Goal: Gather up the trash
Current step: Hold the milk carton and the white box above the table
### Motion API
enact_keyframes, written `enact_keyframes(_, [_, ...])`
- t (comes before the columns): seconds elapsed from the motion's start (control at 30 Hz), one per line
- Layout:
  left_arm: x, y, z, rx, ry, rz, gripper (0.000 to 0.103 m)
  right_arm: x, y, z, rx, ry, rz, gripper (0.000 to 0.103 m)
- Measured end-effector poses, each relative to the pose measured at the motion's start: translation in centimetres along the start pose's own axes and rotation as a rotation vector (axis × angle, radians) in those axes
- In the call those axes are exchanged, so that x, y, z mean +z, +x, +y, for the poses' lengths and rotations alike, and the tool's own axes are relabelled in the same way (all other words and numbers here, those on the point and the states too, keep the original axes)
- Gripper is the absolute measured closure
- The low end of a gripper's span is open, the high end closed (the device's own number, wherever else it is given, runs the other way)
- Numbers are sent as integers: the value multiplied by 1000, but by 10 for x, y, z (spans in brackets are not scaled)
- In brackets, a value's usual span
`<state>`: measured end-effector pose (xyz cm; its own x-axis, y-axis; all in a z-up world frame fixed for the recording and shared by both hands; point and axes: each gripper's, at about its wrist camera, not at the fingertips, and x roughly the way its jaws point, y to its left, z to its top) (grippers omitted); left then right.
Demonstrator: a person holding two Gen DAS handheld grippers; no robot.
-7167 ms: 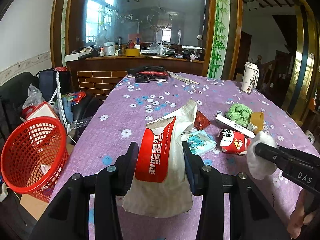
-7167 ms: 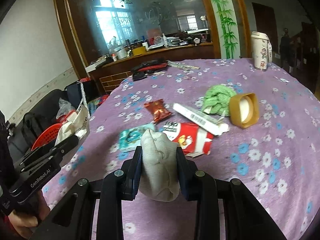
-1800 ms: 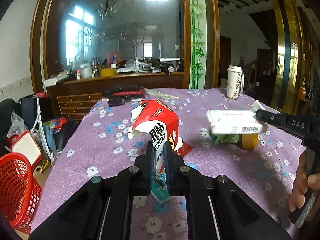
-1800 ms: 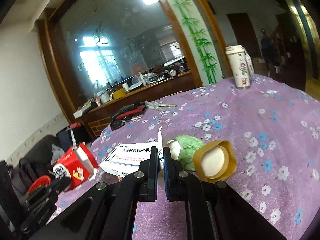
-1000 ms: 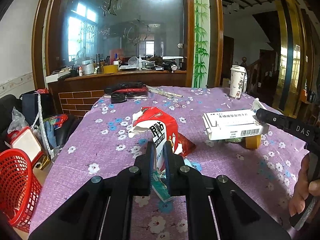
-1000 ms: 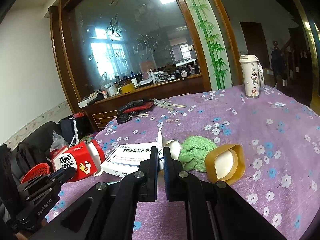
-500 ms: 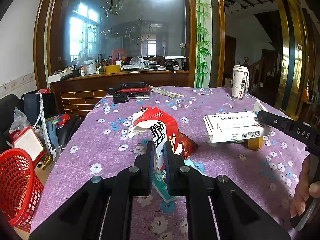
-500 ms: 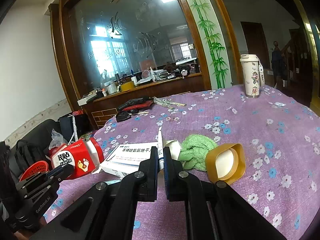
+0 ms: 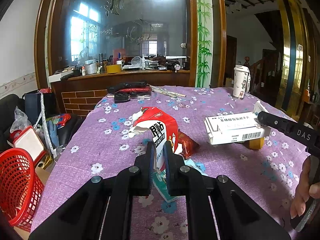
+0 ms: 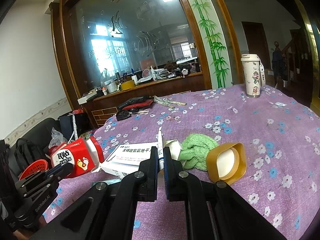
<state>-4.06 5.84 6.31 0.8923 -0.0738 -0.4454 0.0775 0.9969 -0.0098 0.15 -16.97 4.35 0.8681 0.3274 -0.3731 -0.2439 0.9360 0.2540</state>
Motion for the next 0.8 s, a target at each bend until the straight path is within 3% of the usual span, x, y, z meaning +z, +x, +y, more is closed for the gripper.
enact_keyframes(0.5, [1,0,1,17,-6,-3,94,1,-1,-3,7,6,-4,97])
enact_keyframes(0.8, [3,-12,1,37,-4,11,94,7,-11,-11,-12,103,22,97])
